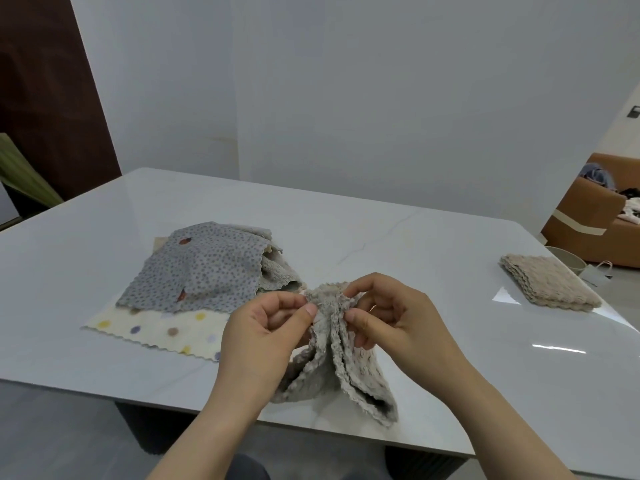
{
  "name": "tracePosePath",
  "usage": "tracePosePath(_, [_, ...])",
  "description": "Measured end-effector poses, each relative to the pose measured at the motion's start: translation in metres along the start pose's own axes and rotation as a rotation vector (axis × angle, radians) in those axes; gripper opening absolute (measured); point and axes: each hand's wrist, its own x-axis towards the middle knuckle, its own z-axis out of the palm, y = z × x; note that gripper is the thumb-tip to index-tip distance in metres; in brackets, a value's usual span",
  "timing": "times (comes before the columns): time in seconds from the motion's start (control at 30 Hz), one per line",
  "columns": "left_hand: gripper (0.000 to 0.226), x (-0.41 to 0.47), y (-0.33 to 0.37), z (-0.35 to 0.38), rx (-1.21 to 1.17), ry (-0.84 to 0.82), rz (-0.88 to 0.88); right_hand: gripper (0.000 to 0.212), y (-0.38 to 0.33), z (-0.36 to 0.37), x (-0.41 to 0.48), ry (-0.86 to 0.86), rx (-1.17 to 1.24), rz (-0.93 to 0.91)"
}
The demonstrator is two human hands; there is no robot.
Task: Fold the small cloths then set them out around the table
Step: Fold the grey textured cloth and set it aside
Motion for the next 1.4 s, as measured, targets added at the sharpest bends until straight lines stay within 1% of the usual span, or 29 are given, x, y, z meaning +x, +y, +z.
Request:
tracePosePath(0.27, [0.003,0.003,0.009,-0.001,0.068,0.042,0.047,0.011,-0.012,0.004,0.005,0.004,-0.080,-0.057])
tracePosePath(0.37, [0.002,0.002,0.013,-0.002,0.088,0.027,0.068,0.010,-0.013,0.006,0.009,0.028,-0.141,-0.077])
tracePosePath(0.5, [0.004,-0.004,0.017,-0.002,0.074,-0.011,0.082,0.009,-0.011,0.008,0.011,0.054,-0.158,-0.070])
tracePosePath(0.57, [0.010,-0.005,0.019,-0.003,0.066,-0.022,0.077,0.008,-0.011,0.008,0.012,0.063,-0.158,-0.058])
tracePosePath(0.67, [0.027,-0.005,0.018,-0.005,0.093,-0.034,0.045,0.008,-0.011,0.008,0.013,0.068,-0.174,-0.042])
tracePosePath(0.77, [0.029,-0.004,0.017,-0.005,0.113,-0.032,0.043,0.009,-0.010,0.008,0.015,0.064,-0.181,-0.041])
tracePosePath(0.87, [0.028,-0.002,0.017,-0.007,0.116,-0.040,0.068,0.009,-0.011,0.006,0.014,0.029,-0.182,-0.039])
tracePosePath(0.93, [0.028,0.001,0.016,-0.010,0.115,-0.037,0.079,0.011,-0.013,0.000,0.014,-0.024,-0.193,-0.015])
tracePosePath(1.03, [0.029,0.005,0.015,-0.015,0.116,-0.020,0.099,0.021,-0.009,-0.016,0.013,-0.113,-0.247,0.083])
tracePosePath(1.13, [0.031,0.007,0.016,-0.018,0.107,-0.002,0.104,0.027,-0.002,-0.028,0.016,-0.177,-0.352,0.159])
tracePosePath(1.2, [0.032,0.007,0.016,-0.020,0.113,0.009,0.114,0.025,0.004,-0.032,0.017,-0.215,-0.408,0.186])
tracePosePath(1.3, [0.030,0.009,0.017,-0.022,0.141,0.025,0.140,0.016,0.009,-0.037,0.017,-0.235,-0.483,0.161])
tracePosePath(1.4, [0.026,0.010,0.017,-0.022,0.177,0.040,0.163,0.017,0.013,-0.038,0.015,-0.228,-0.485,0.123])
